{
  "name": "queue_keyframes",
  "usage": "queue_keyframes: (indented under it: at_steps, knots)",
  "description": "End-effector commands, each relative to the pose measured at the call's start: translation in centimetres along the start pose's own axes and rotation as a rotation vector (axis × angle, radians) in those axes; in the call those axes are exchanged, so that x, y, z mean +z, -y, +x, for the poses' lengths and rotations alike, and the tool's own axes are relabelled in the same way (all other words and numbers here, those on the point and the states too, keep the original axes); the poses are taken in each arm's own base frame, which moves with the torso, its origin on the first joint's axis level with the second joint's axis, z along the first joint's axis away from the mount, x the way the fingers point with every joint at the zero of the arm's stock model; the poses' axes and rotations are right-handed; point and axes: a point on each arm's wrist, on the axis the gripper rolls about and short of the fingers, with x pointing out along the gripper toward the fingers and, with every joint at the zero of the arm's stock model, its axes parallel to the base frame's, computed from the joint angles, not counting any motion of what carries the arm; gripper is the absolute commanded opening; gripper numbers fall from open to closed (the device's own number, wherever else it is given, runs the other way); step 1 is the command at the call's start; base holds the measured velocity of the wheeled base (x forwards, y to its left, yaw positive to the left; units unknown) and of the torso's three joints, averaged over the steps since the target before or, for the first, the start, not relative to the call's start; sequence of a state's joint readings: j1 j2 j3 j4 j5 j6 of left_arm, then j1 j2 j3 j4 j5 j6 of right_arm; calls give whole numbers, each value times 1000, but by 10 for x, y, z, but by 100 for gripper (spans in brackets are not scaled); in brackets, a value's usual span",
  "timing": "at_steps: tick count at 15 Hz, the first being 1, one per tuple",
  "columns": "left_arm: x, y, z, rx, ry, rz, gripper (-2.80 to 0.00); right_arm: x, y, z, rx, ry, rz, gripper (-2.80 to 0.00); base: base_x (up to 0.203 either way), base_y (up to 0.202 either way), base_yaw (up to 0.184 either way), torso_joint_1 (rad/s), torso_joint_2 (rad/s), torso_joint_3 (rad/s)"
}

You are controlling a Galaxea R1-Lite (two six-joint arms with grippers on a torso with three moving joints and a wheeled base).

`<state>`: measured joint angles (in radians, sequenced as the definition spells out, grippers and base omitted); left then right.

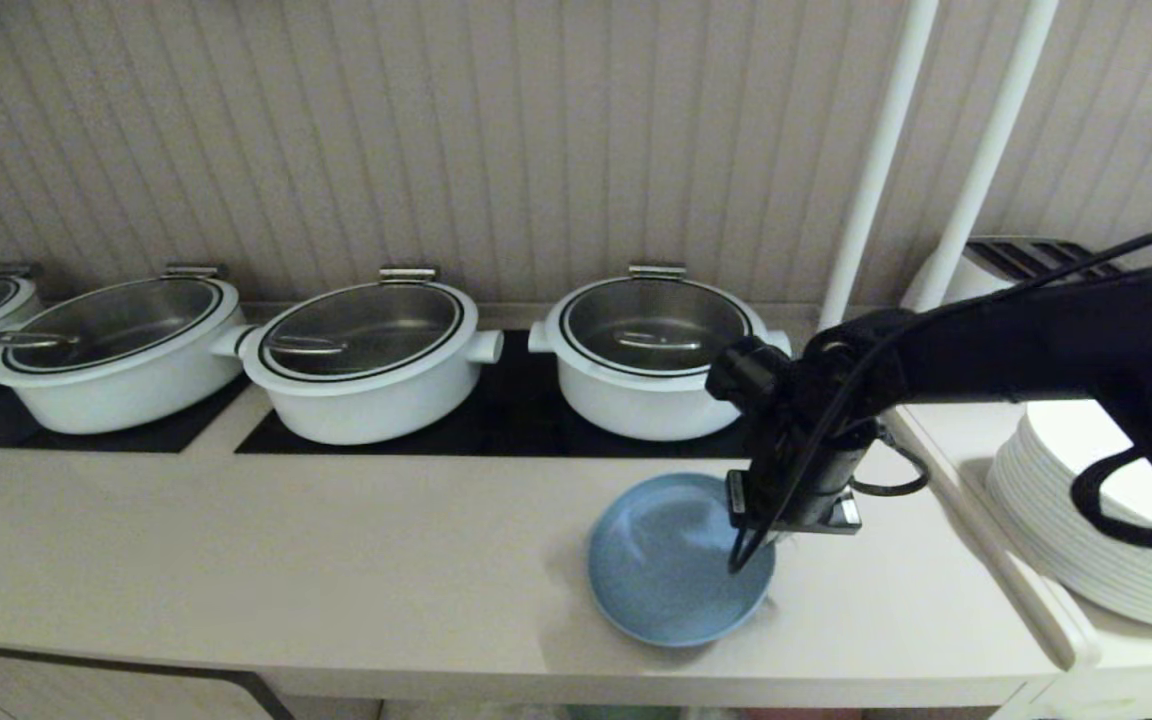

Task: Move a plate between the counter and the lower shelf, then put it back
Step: Pick up the plate, then put the plate in the cupboard

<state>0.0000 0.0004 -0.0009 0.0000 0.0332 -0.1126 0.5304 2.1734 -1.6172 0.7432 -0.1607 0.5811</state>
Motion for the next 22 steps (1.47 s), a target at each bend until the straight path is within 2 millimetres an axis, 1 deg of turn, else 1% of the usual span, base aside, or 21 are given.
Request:
queue_keyframes:
  at_steps: [1, 5, 9, 13, 17, 22]
  knots:
    - [0, 0, 0, 1, 0, -1, -280, -4, 7, -15, 7, 15, 47, -280, 0, 0, 0, 0, 0, 0]
    - [0, 0, 0, 1, 0, -1, -280, -9, 24, -26, 2, 18, 90, -280, 0, 0, 0, 0, 0, 0]
    - [0, 0, 0, 1, 0, -1, -280, -5, 45, -39, 5, 41, 164, -280, 0, 0, 0, 0, 0, 0]
    - [0, 0, 0, 0, 1, -1, -280, -8, 63, -49, 5, 54, 206, -280, 0, 0, 0, 0, 0, 0]
    - [0, 0, 0, 1, 0, -1, -280, -21, 84, -61, 50, 77, 247, -280, 0, 0, 0, 0, 0, 0]
    - [0, 0, 0, 1, 0, -1, -280, -50, 103, -78, 109, 104, 262, -280, 0, 0, 0, 0, 0, 0]
